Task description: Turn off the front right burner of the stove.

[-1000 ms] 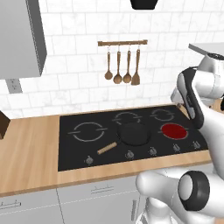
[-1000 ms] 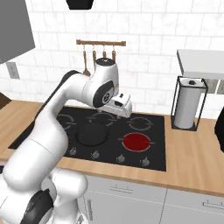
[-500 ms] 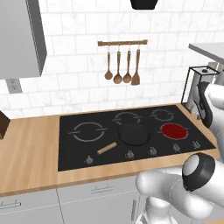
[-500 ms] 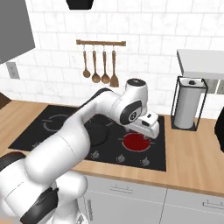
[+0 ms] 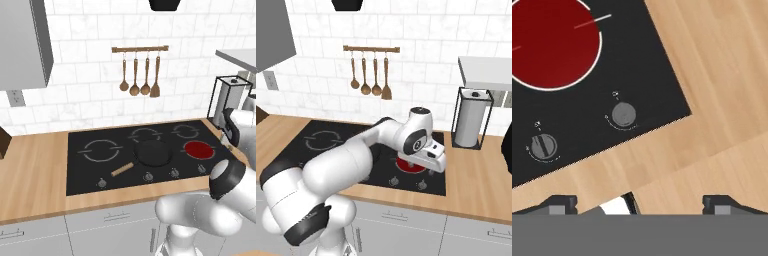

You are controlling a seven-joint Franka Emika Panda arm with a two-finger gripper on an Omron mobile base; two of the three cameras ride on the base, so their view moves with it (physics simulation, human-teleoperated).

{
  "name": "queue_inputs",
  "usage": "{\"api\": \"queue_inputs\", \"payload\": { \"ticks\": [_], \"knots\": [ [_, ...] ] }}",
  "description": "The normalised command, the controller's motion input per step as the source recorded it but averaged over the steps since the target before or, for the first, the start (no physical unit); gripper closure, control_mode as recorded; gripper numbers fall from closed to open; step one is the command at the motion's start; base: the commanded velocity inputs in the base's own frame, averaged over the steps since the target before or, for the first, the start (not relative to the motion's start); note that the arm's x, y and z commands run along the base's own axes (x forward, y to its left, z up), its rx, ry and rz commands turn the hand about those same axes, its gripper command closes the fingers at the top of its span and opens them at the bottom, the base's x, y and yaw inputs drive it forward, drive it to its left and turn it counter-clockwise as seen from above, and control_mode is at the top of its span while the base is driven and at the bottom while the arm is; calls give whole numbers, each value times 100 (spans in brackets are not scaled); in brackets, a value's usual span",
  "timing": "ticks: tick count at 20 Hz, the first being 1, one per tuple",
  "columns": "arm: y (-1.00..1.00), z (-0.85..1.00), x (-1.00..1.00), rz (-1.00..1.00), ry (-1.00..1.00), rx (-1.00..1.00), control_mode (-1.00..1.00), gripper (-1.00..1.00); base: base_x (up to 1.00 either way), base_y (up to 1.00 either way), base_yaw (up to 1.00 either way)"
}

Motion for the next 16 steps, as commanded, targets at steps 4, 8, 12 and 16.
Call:
{"api": "queue_inputs", "payload": {
  "ticks": [4, 8, 12, 16],
  "knots": [
    [0, -52, 3, 2, 1, 6, -100, -100, 0, 0, 0],
    [0, -42, 7, 4, 0, 9, -100, -100, 0, 0, 0],
    [4, -40, 4, 8, 0, 4, -100, -100, 0, 0, 0],
    [1, -33, 9, 7, -1, 0, -100, -100, 0, 0, 0]
  ]
}}
